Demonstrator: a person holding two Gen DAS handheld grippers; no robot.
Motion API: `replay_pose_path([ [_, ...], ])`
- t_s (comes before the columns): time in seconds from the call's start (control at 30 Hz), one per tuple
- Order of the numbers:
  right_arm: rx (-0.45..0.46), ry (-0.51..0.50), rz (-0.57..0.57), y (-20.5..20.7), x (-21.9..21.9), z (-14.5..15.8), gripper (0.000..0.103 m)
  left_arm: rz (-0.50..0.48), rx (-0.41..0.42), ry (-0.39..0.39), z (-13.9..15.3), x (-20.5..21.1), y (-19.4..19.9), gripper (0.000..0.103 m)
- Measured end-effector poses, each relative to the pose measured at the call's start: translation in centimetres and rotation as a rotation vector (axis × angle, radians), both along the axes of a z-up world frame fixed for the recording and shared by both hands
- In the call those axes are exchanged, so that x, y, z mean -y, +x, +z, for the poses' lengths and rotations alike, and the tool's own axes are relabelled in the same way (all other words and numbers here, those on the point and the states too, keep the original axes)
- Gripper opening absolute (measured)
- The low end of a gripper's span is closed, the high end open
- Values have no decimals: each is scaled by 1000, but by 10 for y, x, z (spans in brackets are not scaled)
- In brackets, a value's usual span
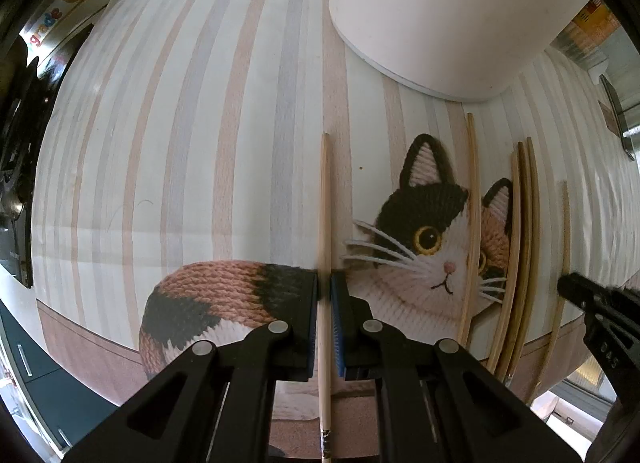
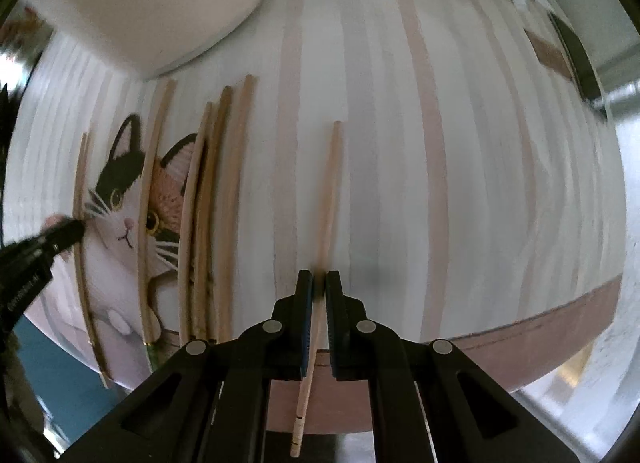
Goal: Organize utensils
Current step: 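Lift the held chopsticks off the mat with both tools, then carry both chopsticks up toward the pink holder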
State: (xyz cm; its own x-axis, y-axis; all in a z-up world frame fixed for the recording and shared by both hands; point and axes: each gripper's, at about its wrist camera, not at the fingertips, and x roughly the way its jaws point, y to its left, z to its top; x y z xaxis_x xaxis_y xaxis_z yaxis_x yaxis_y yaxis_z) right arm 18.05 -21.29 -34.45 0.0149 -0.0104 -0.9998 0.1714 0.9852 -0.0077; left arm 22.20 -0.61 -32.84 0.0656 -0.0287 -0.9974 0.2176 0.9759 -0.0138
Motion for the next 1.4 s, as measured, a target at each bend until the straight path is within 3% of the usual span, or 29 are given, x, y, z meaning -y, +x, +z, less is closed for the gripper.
replay_pose_path([
  [0.07, 6, -40, 39, 8, -16, 3, 7, -1, 0, 0, 0, 1, 1, 5],
  [0.2, -14, -28, 35, 16, -20, 5, 7, 1, 0, -4, 0, 1, 2, 5],
  [0.47, -18, -21, 5, 28, -7, 14, 8, -13, 1, 14, -2, 1, 2, 5],
  [0.63, 26, 5, -40, 24, 2, 7, 6, -23, 92, 65, 16, 10, -2, 4],
  [0.87, 197, 5, -83, 18, 21, 64, 6, -26, 290, 63, 85, 19, -2, 4],
  [1.07, 363, 2, -102, 16, 25, 125, 6, 9, 438, 5, 154, 16, -1, 4],
  [1.27, 561, 46, -137, 29, 31, 196, 6, 53, 583, -119, 246, 9, 5, 4],
  [1.4, 696, 88, -144, 41, 35, 256, 6, 68, 622, -247, 304, 9, 17, 4],
])
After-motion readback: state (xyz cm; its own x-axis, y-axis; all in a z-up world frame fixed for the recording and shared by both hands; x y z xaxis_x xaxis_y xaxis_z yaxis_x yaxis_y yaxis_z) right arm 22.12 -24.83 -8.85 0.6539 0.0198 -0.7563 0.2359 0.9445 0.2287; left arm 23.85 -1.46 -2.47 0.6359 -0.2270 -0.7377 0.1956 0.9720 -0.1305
